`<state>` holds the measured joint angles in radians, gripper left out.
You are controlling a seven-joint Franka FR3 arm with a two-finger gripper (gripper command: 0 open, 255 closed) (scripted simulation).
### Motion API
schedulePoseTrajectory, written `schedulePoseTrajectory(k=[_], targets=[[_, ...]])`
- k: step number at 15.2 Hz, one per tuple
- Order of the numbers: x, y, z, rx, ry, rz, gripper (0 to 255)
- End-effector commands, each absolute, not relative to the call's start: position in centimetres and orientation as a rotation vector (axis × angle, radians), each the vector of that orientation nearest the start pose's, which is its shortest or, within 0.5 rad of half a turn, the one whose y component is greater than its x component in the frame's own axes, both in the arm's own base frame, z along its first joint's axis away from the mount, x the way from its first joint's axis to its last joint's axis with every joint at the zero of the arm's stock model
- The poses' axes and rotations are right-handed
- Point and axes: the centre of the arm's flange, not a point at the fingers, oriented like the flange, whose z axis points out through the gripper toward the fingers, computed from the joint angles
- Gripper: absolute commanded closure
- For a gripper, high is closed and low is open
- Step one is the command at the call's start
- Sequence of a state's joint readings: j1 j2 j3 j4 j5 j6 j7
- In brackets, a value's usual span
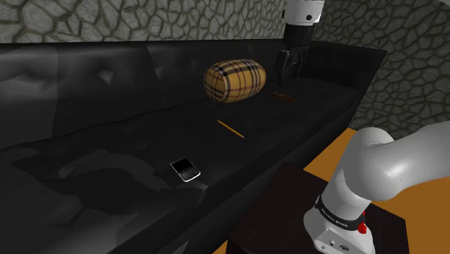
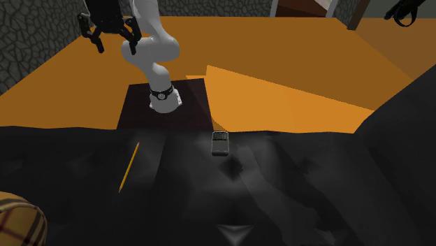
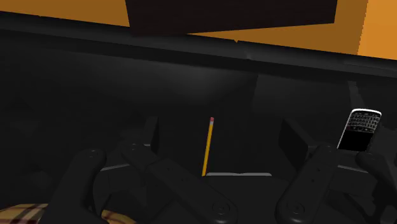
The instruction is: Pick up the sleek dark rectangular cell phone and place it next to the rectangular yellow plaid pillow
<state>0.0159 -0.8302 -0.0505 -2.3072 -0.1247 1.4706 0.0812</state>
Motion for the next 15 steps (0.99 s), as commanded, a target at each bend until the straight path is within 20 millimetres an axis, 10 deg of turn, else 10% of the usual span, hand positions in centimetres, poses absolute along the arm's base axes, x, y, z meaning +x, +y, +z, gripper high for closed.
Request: schedulePoseTrajectory(k=[1, 15], targets=[[28.4, -3.0, 61.8, -3.224, 0.18, 0.007, 0], [36.5, 8.1, 50.4, -3.167, 0.124, -0.002, 0]])
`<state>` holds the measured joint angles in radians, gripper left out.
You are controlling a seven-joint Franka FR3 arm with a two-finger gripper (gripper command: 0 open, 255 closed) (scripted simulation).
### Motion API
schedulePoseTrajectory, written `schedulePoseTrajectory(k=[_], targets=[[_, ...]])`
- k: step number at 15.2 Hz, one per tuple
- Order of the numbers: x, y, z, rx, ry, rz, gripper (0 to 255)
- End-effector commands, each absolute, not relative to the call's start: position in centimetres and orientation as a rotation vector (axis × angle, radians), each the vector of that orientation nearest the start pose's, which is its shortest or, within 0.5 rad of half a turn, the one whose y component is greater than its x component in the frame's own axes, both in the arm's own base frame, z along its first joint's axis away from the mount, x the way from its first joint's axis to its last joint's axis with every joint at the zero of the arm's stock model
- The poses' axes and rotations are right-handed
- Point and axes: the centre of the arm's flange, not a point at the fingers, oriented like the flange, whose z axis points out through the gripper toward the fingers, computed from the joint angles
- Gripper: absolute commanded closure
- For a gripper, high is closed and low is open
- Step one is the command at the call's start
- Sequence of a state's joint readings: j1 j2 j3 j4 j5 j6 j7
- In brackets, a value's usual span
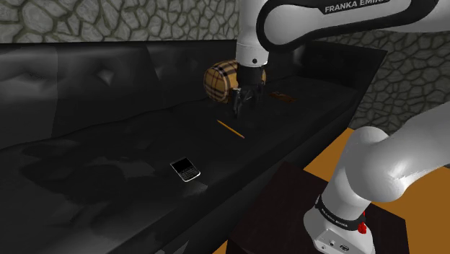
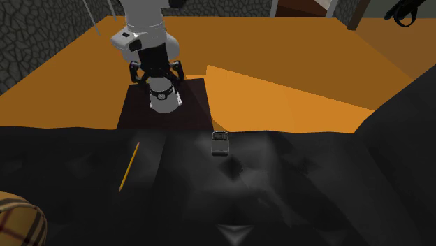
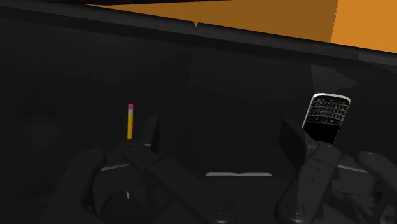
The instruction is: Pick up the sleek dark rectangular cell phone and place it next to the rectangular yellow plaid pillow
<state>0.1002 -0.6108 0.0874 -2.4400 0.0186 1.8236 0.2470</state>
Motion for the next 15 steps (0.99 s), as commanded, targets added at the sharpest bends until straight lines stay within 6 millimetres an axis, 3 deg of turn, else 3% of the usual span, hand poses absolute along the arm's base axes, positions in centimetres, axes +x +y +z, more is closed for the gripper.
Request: schedulePoseTrajectory(k=[1, 15], targets=[[37.0, 8.9, 49.6, -3.163, 0.12, -0.003, 0], [44.8, 21.0, 39.1, -3.105, 0.066, -0.012, 0]])
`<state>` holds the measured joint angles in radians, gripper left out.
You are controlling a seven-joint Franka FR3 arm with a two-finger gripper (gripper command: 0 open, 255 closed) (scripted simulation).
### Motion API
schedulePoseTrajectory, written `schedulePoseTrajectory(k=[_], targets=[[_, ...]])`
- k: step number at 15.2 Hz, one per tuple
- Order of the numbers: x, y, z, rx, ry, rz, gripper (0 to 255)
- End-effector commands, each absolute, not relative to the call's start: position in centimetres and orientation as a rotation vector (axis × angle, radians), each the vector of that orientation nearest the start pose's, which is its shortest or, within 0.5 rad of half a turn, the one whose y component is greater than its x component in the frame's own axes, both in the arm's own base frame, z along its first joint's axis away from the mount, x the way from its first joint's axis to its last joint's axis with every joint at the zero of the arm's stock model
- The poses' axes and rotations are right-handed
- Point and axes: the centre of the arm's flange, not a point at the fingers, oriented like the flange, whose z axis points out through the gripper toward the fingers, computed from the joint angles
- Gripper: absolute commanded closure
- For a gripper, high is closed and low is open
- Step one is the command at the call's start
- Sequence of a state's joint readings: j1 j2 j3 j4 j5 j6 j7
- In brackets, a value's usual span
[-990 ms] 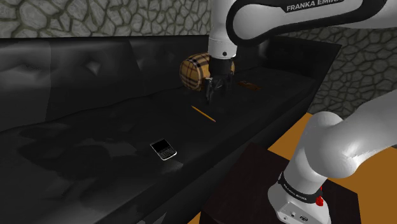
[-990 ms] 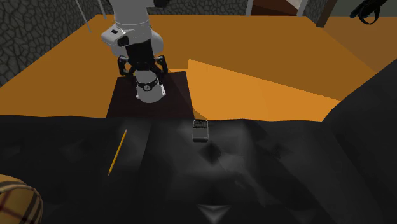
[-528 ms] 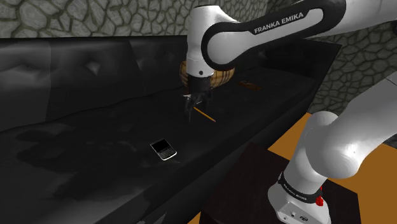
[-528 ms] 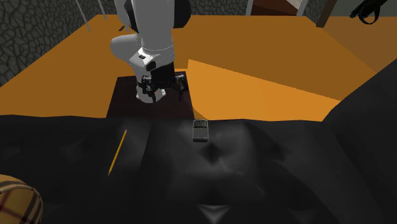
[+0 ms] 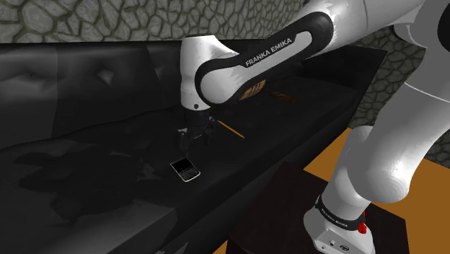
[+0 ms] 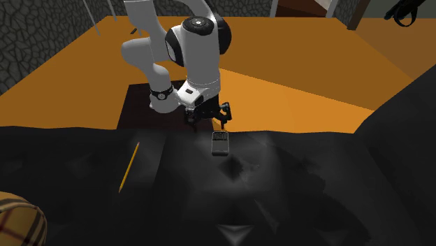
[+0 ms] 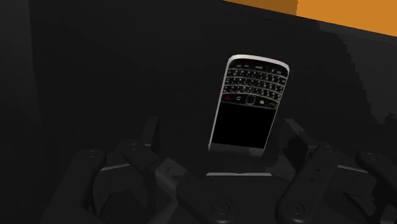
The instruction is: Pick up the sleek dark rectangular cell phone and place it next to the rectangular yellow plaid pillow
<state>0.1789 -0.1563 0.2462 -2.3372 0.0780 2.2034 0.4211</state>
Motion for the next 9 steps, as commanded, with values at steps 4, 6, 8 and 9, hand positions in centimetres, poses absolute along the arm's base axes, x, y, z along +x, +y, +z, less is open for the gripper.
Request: schedulePoseTrajectory(k=[4, 6, 8, 9], targets=[[46.3, 23.5, 36.6, -3.093, 0.056, -0.013, 0], [46.3, 23.6, 35.5, -3.093, 0.056, -0.013, 0], [46.4, 23.6, 34.5, -3.093, 0.056, -0.013, 0], [46.4, 23.6, 33.9, -3.093, 0.056, -0.013, 0]])
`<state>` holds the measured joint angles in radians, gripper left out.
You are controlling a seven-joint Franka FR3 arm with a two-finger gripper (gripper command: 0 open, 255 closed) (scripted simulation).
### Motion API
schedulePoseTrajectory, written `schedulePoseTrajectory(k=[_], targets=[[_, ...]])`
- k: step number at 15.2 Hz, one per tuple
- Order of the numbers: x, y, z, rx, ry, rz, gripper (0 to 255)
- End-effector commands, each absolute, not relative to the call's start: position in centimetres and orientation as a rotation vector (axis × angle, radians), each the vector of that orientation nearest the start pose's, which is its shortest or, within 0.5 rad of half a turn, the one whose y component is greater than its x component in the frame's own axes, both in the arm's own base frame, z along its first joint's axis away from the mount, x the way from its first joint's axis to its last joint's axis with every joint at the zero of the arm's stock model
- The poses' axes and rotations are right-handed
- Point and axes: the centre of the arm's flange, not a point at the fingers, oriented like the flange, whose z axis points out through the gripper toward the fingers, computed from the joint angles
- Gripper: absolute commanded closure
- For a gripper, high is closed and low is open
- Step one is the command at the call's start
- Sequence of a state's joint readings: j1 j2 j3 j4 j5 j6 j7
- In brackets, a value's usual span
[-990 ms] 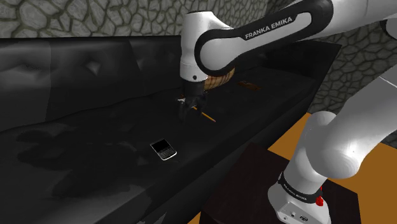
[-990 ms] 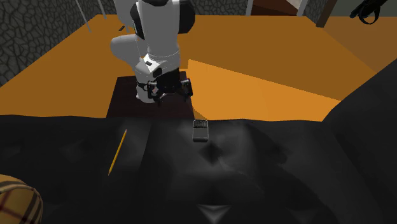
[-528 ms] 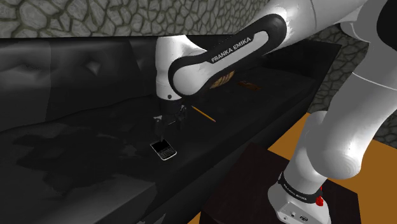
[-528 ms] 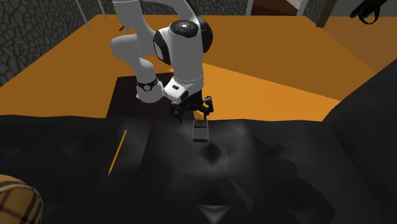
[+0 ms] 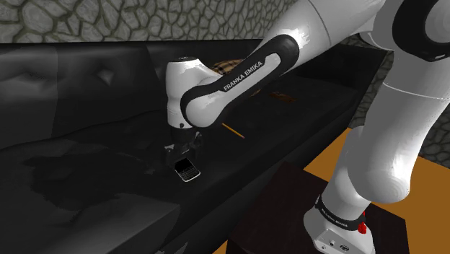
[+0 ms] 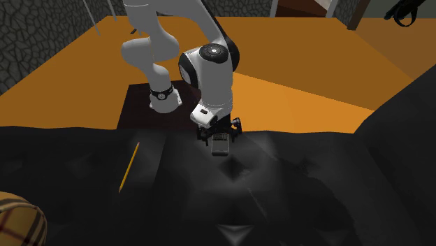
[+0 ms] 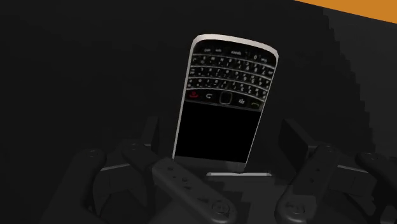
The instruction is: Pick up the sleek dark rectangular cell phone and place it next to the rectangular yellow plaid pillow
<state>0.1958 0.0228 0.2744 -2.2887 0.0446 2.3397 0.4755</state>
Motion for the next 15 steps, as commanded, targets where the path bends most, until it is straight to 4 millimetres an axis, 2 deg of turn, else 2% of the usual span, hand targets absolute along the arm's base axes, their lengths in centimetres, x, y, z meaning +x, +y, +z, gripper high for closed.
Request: schedulePoseTrajectory(k=[1, 9, 10, 15], targets=[[46.36, 23.66, 33.4, -3.093, 0.056, -0.013, 0], [46.37, 23.67, 33.1, -3.093, 0.056, -0.013, 0], [46.37, 23.67, 33.1, -3.093, 0.056, -0.013, 255], [46.35, 23.67, 33.08, -3.093, 0.056, -0.013, 255]])
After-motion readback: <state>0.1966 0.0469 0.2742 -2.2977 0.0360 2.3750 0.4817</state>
